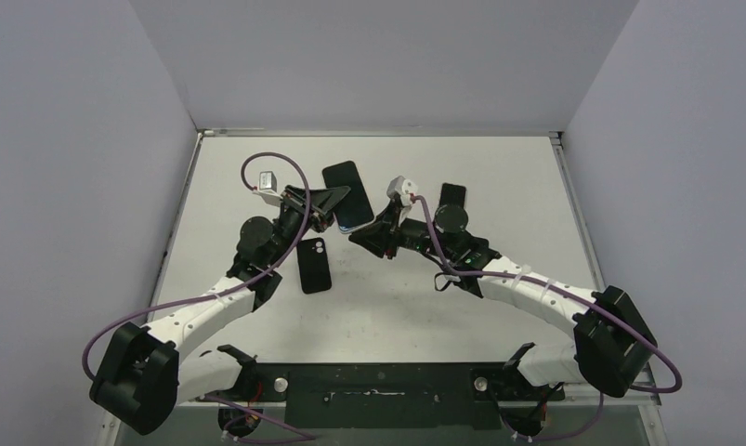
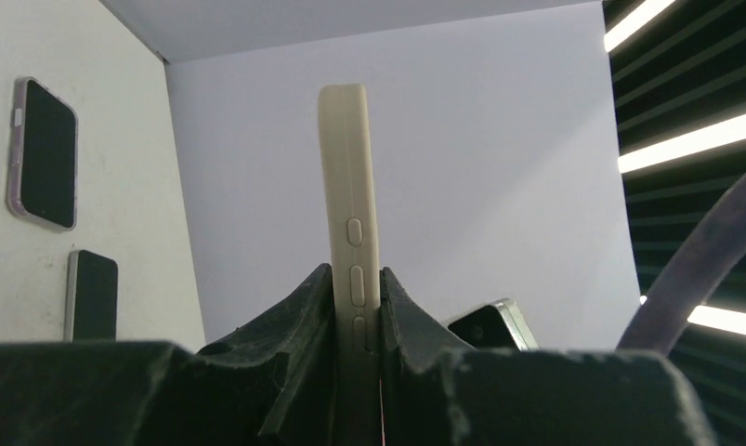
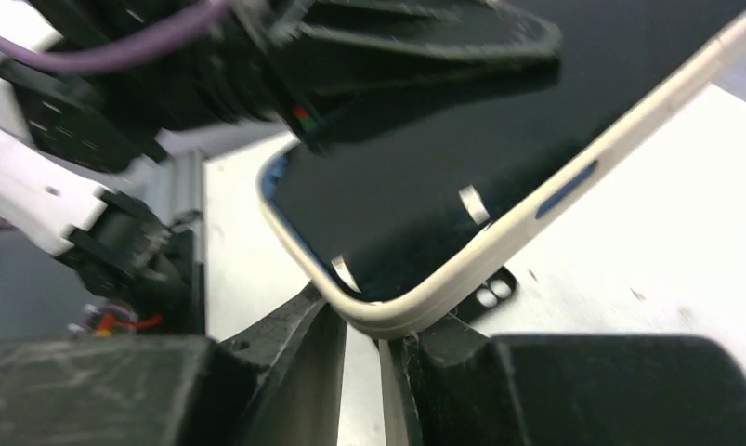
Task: Take the phone out of the phone case
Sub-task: Remove the phone case from the phone.
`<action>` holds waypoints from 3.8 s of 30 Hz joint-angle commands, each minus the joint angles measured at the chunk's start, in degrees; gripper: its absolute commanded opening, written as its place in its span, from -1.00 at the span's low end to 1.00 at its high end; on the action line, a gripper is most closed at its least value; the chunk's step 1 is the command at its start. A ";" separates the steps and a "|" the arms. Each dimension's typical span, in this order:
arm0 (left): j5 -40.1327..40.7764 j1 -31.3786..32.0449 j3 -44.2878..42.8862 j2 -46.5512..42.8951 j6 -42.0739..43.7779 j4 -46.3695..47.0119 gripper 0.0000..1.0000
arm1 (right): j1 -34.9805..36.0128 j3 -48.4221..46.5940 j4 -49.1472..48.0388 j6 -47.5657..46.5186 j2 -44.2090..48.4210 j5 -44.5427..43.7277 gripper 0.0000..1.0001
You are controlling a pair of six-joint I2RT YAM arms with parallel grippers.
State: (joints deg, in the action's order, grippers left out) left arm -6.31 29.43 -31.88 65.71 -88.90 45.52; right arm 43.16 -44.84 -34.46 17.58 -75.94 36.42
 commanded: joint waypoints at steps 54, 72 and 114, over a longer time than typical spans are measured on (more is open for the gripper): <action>-37.51 -7.16 -10.65 4.16 9.07 13.73 -1.00 | -7.10 -13.00 24.31 -19.94 -0.59 20.49 -0.96; -38.18 -5.24 -10.07 6.27 4.11 15.96 -1.00 | -4.82 -16.97 26.18 -28.66 -2.54 6.86 -1.00; -22.68 -6.91 -5.85 -0.99 27.66 0.68 -1.00 | -8.61 -14.53 31.00 3.27 4.89 -8.69 -0.05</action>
State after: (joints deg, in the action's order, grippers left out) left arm -34.89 23.94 -34.00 67.13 -67.59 48.12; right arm 34.54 -59.75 -4.40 18.83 -76.66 29.30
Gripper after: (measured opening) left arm 0.157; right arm 0.412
